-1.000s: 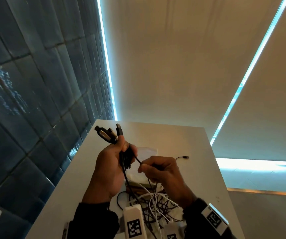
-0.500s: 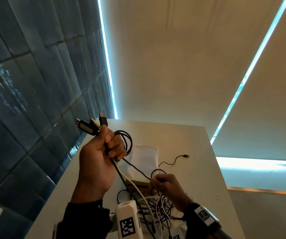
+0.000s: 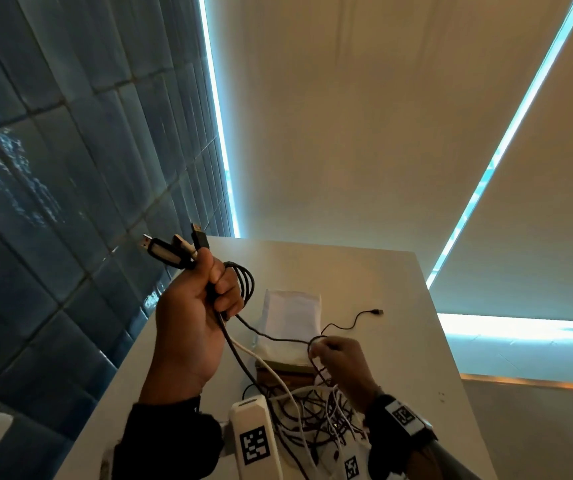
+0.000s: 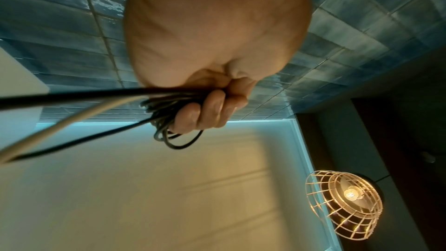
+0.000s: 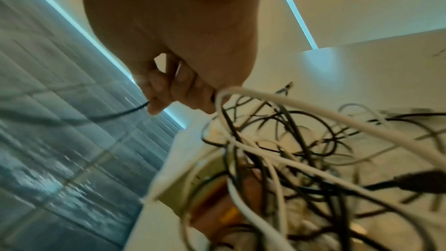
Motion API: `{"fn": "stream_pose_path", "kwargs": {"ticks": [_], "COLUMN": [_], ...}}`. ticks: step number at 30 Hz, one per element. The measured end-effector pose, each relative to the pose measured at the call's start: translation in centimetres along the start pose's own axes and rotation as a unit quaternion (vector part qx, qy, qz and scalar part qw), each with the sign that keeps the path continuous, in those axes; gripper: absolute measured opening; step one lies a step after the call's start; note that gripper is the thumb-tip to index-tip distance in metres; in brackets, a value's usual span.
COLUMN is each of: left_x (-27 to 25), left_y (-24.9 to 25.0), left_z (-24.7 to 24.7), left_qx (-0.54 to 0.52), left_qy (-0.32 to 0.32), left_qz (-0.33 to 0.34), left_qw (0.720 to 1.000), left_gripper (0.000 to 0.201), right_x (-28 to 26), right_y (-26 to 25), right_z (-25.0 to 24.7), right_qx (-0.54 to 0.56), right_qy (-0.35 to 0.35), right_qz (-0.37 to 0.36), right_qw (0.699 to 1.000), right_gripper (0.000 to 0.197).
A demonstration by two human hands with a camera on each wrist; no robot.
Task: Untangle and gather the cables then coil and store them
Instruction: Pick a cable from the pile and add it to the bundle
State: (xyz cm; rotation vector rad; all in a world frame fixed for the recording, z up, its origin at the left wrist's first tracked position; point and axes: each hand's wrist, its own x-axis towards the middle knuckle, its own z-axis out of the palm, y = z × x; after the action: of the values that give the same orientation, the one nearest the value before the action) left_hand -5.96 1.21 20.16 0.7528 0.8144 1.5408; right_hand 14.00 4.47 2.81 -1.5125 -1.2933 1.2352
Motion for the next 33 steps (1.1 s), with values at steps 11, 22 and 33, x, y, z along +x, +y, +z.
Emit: {"fn": "stream_pose_path", "kwargs": {"ticks": [11, 22, 33], "left_x": [0.6, 0.2, 0.2], "left_y": [-3.7, -1.0, -0.6], "left_z": [0.8, 1.5, 1.0], "left_qx": [0.059, -0.089, 0.116], "left_qy": [0.069, -0.02, 0.004], "left_qz": [-0.087, -0.038, 0.03], "left_qw": [0.992, 0.995, 0.993], "left_gripper": [0.035, 0.037, 0.034], "right_x": [-4.4, -4.7, -8.0], "right_y": [-12.7, -7.2, 0.8], "right_z": [-0.5, -2.5, -12.8], "right_qx": [0.168, 0.024, -0.165], "right_qy": [-0.139, -0.218, 0.068], "right_qz": [-0.241, -0.145, -0.101], "right_qw": [0.946, 0.965, 0.979], "right_gripper": [0.013, 0.023, 0.034]}}
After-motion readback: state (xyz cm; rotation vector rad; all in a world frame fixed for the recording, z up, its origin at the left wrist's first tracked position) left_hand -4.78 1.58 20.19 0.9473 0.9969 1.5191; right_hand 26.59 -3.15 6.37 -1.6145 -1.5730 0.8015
